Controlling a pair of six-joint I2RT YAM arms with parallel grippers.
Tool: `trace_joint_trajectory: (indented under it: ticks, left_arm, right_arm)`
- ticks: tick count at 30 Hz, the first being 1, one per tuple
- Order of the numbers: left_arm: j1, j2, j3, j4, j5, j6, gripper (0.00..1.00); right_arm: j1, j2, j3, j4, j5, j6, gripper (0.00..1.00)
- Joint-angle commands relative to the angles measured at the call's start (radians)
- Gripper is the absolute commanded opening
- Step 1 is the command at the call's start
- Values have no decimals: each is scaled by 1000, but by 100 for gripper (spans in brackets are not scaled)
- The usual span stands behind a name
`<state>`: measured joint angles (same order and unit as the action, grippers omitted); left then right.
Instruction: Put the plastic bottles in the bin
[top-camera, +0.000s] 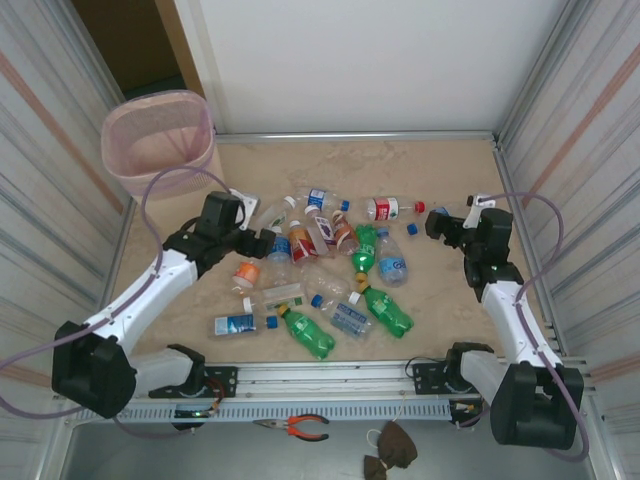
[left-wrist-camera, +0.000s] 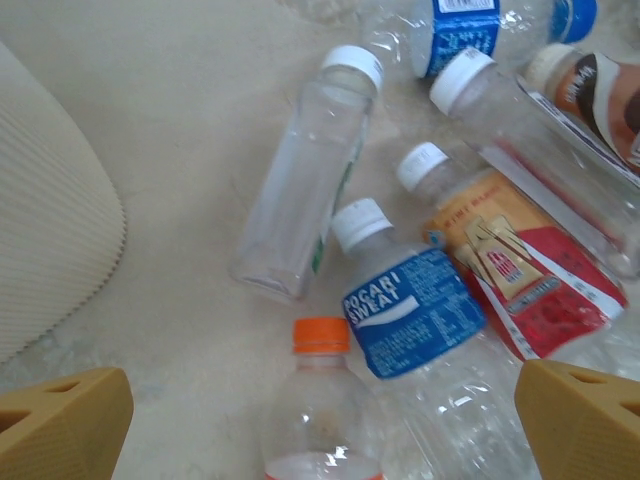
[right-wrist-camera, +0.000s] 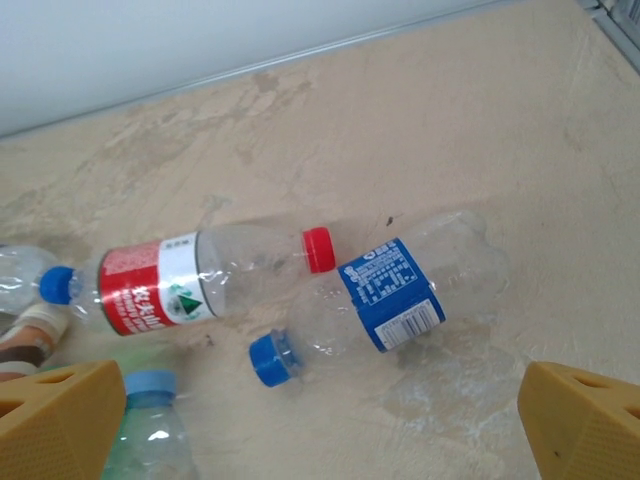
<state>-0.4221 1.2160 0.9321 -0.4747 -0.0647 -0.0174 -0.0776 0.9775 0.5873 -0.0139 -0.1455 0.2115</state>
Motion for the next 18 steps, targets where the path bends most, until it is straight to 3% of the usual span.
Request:
trace_joint_trajectory:
  ticks: [1, 8, 18]
  left_arm:
    - [-9, 60, 100, -304, 48, -54, 99]
    - [-17, 148, 168, -504, 72, -77, 95]
    - [-11, 238, 105, -424, 89, -86, 87]
  right_arm:
    - [3, -20, 65, -138, -49, 59, 98]
    - [4, 0, 86, -149, -127, 69, 97]
    - [4, 31, 90, -144, -147, 69, 97]
